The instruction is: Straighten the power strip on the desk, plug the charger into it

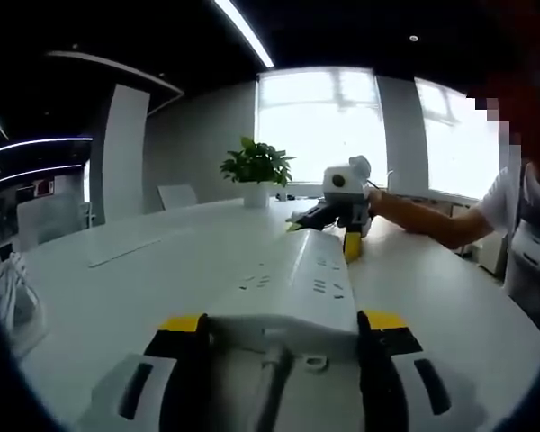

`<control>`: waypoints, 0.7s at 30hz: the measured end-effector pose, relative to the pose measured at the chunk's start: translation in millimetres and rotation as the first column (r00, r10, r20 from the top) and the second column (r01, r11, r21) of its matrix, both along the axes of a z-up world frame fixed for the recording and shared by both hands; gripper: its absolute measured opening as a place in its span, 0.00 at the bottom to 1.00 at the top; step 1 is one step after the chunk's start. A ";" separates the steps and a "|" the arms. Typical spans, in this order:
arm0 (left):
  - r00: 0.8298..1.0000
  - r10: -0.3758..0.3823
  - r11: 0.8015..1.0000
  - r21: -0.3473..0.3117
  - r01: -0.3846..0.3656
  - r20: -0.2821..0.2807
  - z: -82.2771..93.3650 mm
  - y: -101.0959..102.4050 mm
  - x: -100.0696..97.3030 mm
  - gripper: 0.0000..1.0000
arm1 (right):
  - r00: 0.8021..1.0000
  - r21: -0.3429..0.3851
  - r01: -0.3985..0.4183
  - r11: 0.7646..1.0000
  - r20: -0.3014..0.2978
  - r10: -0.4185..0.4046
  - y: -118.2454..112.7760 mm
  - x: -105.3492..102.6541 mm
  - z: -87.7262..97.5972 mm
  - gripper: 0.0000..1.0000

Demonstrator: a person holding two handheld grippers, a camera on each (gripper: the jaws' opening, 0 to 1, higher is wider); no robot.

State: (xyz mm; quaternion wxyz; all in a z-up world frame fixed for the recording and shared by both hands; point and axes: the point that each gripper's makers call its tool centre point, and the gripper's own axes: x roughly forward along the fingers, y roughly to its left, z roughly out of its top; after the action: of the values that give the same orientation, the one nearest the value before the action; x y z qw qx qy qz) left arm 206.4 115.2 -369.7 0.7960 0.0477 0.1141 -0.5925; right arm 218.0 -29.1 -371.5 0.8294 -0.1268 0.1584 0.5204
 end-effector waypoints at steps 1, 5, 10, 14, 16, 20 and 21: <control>1.000 0.000 1.000 0.000 0.000 0.000 0.0 0.1 0.1 0.68 | 1.000 0.000 -0.001 1.000 0.000 0.001 -0.4 0.1 0.1 0.62; 1.000 0.001 1.000 0.000 -0.001 0.000 0.5 0.7 1.6 0.68 | 1.000 0.003 -0.004 1.000 0.001 0.004 -1.2 -0.5 0.1 0.61; 1.000 0.002 1.000 0.000 -0.002 0.000 0.1 -0.2 -0.5 0.68 | 1.000 0.002 -0.006 1.000 -0.001 0.006 -2.9 -1.2 0.0 0.61; 1.000 0.002 1.000 -0.001 -0.002 0.000 0.3 0.0 -0.2 0.68 | 1.000 0.001 -0.006 1.000 -0.001 0.006 -3.8 -0.2 0.3 0.61; 1.000 0.002 1.000 -0.001 -0.002 0.000 0.4 0.2 0.2 0.68 | 1.000 0.000 -0.007 1.000 -0.001 0.007 -3.7 -1.0 0.1 0.61; 1.000 0.002 1.000 -0.001 -0.002 0.001 0.3 -0.1 -0.6 0.68 | 1.000 -0.002 -0.008 1.000 -0.002 0.008 -4.2 -1.9 0.0 0.61; 1.000 0.002 1.000 -0.001 -0.002 0.001 0.2 -0.3 -1.2 0.68 | 1.000 -0.004 -0.008 1.000 -0.003 0.008 -4.6 -2.4 -0.1 0.61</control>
State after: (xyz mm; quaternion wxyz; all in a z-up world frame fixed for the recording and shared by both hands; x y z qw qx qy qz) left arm 205.2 114.9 -369.5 0.7968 0.0474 0.1134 -0.5916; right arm 215.5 -33.7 -371.6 0.8269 -0.1284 0.1602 0.5235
